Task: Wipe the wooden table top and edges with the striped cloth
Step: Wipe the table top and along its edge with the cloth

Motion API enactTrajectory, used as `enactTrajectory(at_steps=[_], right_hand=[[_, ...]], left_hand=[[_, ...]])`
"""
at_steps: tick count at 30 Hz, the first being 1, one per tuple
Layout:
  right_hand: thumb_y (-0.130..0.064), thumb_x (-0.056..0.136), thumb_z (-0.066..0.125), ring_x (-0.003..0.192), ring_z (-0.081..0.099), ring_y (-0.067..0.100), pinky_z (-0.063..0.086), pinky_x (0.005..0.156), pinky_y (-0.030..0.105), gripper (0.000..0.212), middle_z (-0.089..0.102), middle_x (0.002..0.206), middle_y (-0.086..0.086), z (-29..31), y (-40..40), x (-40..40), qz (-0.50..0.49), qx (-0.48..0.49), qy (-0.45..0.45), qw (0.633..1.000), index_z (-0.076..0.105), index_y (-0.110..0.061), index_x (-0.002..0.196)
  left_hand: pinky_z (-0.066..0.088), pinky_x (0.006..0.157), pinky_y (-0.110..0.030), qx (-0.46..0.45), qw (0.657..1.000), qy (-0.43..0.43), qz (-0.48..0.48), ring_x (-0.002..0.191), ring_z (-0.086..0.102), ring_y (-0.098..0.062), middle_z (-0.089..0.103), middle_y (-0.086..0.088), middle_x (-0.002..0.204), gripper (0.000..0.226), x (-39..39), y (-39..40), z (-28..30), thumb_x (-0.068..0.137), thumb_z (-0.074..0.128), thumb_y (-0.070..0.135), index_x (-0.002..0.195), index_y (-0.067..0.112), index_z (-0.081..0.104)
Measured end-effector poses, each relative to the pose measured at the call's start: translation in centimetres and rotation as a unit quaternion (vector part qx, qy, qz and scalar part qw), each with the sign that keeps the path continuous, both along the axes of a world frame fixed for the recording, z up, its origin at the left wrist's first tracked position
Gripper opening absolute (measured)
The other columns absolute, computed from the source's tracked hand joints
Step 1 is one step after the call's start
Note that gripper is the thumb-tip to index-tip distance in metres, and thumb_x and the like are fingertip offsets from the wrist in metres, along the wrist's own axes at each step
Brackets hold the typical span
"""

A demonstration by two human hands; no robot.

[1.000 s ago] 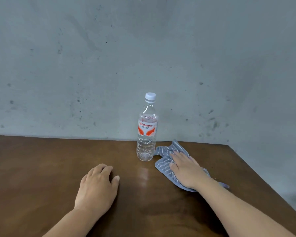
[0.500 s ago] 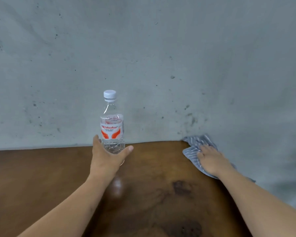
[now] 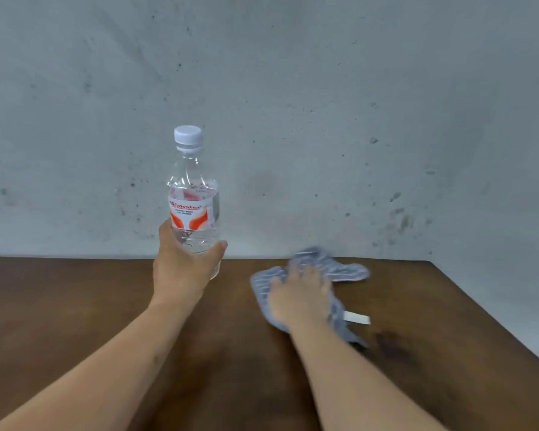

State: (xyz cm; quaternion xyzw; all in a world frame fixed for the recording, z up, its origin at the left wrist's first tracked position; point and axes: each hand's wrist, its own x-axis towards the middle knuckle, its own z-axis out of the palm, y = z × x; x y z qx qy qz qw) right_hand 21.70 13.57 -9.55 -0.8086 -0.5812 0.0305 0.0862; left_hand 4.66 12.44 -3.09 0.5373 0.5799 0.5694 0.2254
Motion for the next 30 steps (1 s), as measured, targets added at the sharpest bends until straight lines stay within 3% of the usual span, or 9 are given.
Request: enactTrajectory(at_steps=[4,7,12,15,18,20,25,28,30], right_hand=[[-0.044,0.102,0.015,0.151,0.0,0.021,-0.004,0.121,0.046,0.058,0.005,0.165,0.003,0.0,-0.8,-7.2,0.248,0.005,0.008,0.969,0.012,-0.024,0.157],[-0.039,0.104,0.017,0.15,0.005,0.013,0.001,0.121,0.041,0.053,0.012,0.164,-0.004,0.4,-1.6,-3.9,0.309,0.006,0.009,0.951,0.019,-0.025,0.156],[-0.028,0.103,0.02,0.147,0.019,0.019,0.021,0.118,0.043,0.051,0.023,0.161,-0.002,0.2,-1.9,9.6,0.083,-0.023,-0.078,0.993,0.027,-0.022,0.154],[-0.033,0.102,0.017,0.15,0.007,0.02,0.009,0.121,0.045,0.056,0.01,0.164,-0.001,-0.1,-2.9,13.8,-0.106,-0.034,-0.004,0.994,0.015,-0.021,0.157],[-0.041,0.099,0.017,0.149,0.012,0.025,0.009,0.12,0.048,0.061,0.015,0.163,0.006,-0.1,-2.6,10.6,-0.178,-0.012,0.009,0.984,0.016,-0.019,0.156],[-0.049,0.097,0.015,0.146,0.02,0.028,0.013,0.117,0.05,0.066,0.025,0.159,0.01,-0.1,-1.8,5.7,-0.13,-0.012,0.004,0.991,0.024,-0.017,0.153],[-0.047,0.094,0.005,0.147,0.011,0.033,0.006,0.116,0.057,0.063,0.021,0.161,0.006,-1.6,-1.9,-8.1,0.228,0.025,-0.027,0.973,0.029,-0.03,0.15],[-0.046,0.102,0.012,0.151,-0.001,0.021,-0.006,0.12,0.049,0.055,0.006,0.165,0.001,-0.9,-2.9,-9.0,0.278,0.01,0.016,0.96,0.014,-0.032,0.155],[-0.044,0.102,0.012,0.151,-0.001,0.017,-0.004,0.121,0.047,0.054,0.007,0.165,-0.003,-0.8,-3.1,-6.5,0.282,0.019,0.013,0.959,0.014,-0.033,0.155]], left_hand=[[0.041,0.082,-0.029,0.017,1.0,0.009,0.007,0.1,0.051,-0.015,0.051,0.007,0.111,0.073,-2.0,-0.3,0.2,0.075,0.08,0.032,0.132,0.019,0.036],[0.042,0.083,-0.031,0.013,1.0,0.001,0.006,0.101,0.053,-0.017,0.053,0.006,0.112,0.072,-2.7,-0.5,0.0,0.075,0.08,0.032,0.131,0.018,0.037],[0.043,0.075,-0.028,0.001,1.0,0.006,-0.001,0.094,0.057,-0.018,0.056,0.003,0.112,0.07,-4.0,-0.8,-0.5,0.073,0.081,0.031,0.127,0.019,0.039],[0.046,0.076,-0.03,0.002,1.0,0.021,0.006,0.097,0.058,-0.017,0.057,0.003,0.113,0.068,-4.9,-0.9,-1.0,0.07,0.083,0.034,0.122,0.022,0.041],[0.053,0.08,-0.033,0.009,0.999,0.029,0.014,0.1,0.06,-0.019,0.057,-0.001,0.115,0.071,-5.4,-1.0,-1.2,0.064,0.085,0.039,0.12,0.024,0.044],[0.054,0.082,-0.035,0.007,1.0,0.025,0.012,0.1,0.06,-0.02,0.058,-0.001,0.114,0.071,-5.3,-1.1,-1.1,0.064,0.084,0.04,0.12,0.024,0.045],[0.046,0.078,-0.028,0.006,1.0,0.023,0.011,0.102,0.057,-0.017,0.057,0.003,0.114,0.062,-3.9,-1.5,-1.0,0.069,0.083,0.034,0.115,0.025,0.043],[0.038,0.072,-0.018,0.003,1.0,0.023,-0.007,0.102,0.052,-0.011,0.054,0.007,0.115,0.063,-2.4,-1.9,-0.9,0.073,0.081,0.033,0.121,0.025,0.041],[0.04,0.075,-0.022,0.001,1.0,0.021,-0.013,0.103,0.053,-0.012,0.055,0.007,0.115,0.064,-1.2,-1.9,-0.9,0.073,0.081,0.034,0.123,0.025,0.041]])
